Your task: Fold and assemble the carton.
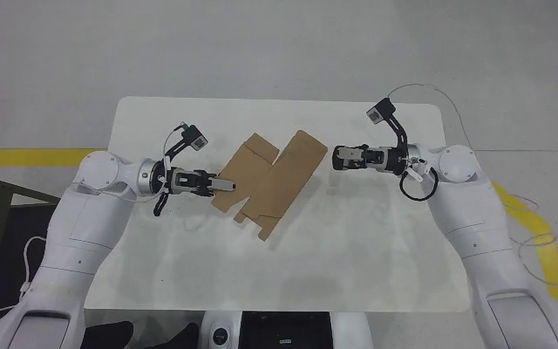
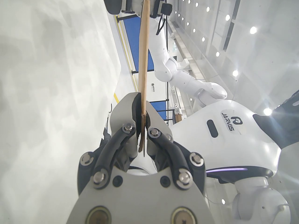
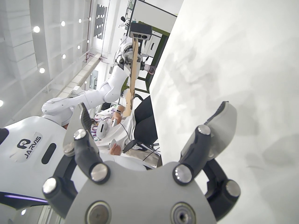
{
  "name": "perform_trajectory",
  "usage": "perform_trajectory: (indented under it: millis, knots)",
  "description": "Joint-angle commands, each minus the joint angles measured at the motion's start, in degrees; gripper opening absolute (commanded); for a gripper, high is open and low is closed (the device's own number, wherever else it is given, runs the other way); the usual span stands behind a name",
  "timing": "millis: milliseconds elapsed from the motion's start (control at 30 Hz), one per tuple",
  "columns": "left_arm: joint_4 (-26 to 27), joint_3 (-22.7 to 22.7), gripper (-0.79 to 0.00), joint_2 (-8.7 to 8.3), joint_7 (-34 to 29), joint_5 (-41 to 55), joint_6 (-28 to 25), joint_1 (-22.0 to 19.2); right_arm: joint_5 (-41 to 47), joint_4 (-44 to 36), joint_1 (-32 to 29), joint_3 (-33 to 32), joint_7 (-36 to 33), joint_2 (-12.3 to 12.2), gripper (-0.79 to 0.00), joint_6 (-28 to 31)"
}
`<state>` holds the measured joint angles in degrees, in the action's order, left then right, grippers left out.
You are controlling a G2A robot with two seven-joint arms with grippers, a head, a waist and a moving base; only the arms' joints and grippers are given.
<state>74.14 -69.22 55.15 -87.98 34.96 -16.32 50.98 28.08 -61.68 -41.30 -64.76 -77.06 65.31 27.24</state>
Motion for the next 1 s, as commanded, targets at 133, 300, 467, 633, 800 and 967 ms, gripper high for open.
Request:
perform_trajectory:
  millis: [133,300,467,633,800,967]
  knots:
    - [3.7,0.5,-0.785,-0.99,0.0,-0.4,0.0,1.6,2.3,-0.5,1.0,4.2,-1.0,-0.7,0.0,-0.9]
    - [5.7,1.4,-0.785,-1.68,0.0,-1.1,0.0,2.0,3.6,-1.7,1.5,8.0,-0.7,-1.1,0.0,-0.7]
    - [6.9,2.5,-0.785,-2.23,0.3,-2.6,-0.3,2.0,4.6,-2.8,2.2,11.1,-0.4,-1.6,0.0,-0.4]
    - [6.6,3.5,-0.785,-2.64,0.8,-2.9,-0.8,1.7,5.3,-2.6,2.7,13.2,0.4,-2.2,0.0,0.4]
    - [5.8,4.5,-0.785,-3.02,1.2,-3.2,-1.2,1.2,6.7,-3.5,3.1,15.4,0.6,-2.6,-0.126,0.7]
    - [5.0,5.5,-0.785,-3.29,1.8,-3.2,-1.8,0.7,7.8,-4.4,3.6,17.5,0.8,-2.9,-0.185,0.8]
